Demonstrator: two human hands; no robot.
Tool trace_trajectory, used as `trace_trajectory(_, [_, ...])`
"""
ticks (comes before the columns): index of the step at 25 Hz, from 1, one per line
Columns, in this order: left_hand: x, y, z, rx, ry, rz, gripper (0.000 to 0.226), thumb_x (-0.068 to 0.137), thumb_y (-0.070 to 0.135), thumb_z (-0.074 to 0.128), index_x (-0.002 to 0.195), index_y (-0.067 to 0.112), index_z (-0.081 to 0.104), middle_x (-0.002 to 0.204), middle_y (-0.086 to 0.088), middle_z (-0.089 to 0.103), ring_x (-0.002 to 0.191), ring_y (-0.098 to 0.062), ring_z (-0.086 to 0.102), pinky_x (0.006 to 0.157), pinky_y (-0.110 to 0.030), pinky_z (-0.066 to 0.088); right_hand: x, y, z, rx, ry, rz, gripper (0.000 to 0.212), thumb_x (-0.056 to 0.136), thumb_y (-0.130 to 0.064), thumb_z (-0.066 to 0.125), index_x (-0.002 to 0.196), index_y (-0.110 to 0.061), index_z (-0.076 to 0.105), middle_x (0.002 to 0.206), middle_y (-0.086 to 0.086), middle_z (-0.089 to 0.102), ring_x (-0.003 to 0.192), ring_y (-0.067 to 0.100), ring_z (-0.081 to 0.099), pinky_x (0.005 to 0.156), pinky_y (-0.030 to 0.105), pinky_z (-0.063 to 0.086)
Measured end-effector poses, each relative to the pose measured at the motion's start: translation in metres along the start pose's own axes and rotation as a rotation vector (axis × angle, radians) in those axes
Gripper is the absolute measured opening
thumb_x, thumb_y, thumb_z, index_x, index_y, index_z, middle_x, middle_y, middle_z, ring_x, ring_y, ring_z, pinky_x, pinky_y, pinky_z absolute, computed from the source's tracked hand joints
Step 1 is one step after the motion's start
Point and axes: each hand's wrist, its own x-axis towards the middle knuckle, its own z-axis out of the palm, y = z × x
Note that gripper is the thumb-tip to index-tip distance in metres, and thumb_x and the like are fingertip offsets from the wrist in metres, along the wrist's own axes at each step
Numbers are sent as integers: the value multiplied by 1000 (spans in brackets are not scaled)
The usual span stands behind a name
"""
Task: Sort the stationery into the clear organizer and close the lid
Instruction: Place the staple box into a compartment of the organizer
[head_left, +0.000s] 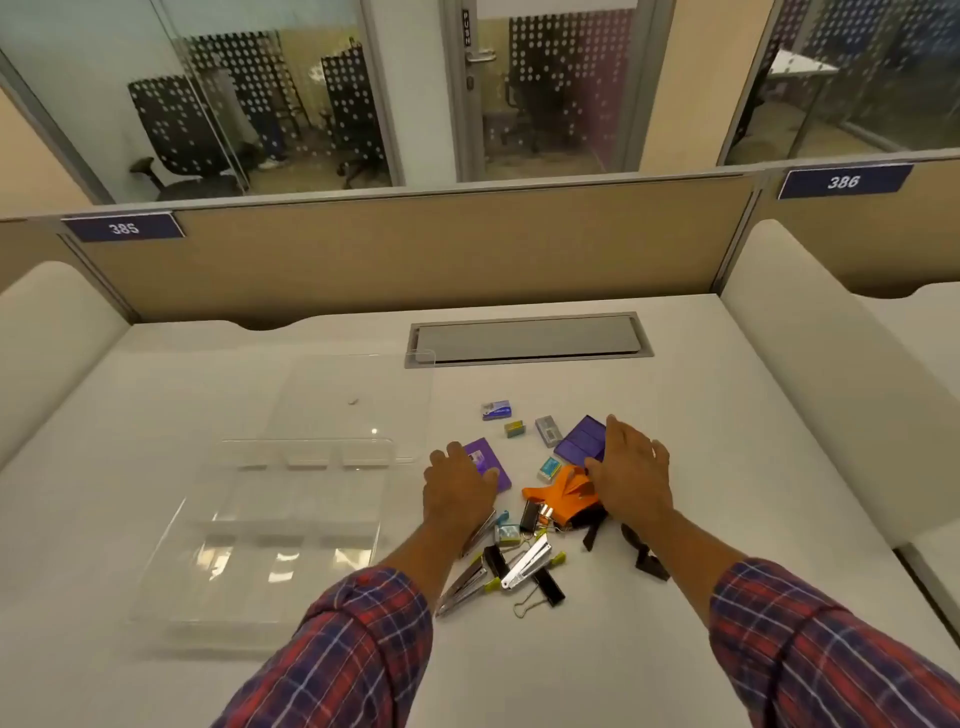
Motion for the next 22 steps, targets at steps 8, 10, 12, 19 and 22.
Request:
trace_trajectory(8, [17,24,26,264,-40,-33,81,85,57,71,143,13,35,139,-11,46,126,-30,50,99,-38,53,45,10,-1,-179,-229,34,78,86,-69,55,143,-20,35,138,7,54,126,29,52,106,55,34])
trace_trajectory(10, [19,27,30,291,-45,-34,78,83,49,75,142,13,37,137,-11,47,124,-30,50,97,-37,54,50,10,-4,-185,-238,67,76,81,-72,60,135,-22,42,133,8,56,122,29,52,101,52,37])
trace_trajectory(12, [19,30,33,356,-51,1,76,84,43,75,142,14,37,136,-11,50,124,-29,51,97,-36,53,55,9,-9,-138,-268,131,79,74,-74,67,129,-22,46,129,9,55,120,30,52,98,48,38])
trace_trajectory(19, [30,16,9,193,-77,146,58,95,13,67,145,11,38,130,-14,62,113,-27,64,93,-34,54,58,5,-30,432,-210,113,37,86,-31,79,111,-12,61,112,12,66,100,24,62,84,37,56])
trace_trajectory(22, [29,7,-6,-80,-15,110,33,104,17,53,135,9,48,135,-18,61,109,-28,63,76,-25,55,51,1,-42,550,-175,143,21,91,-26,74,103,-11,66,101,10,69,94,24,65,77,36,57])
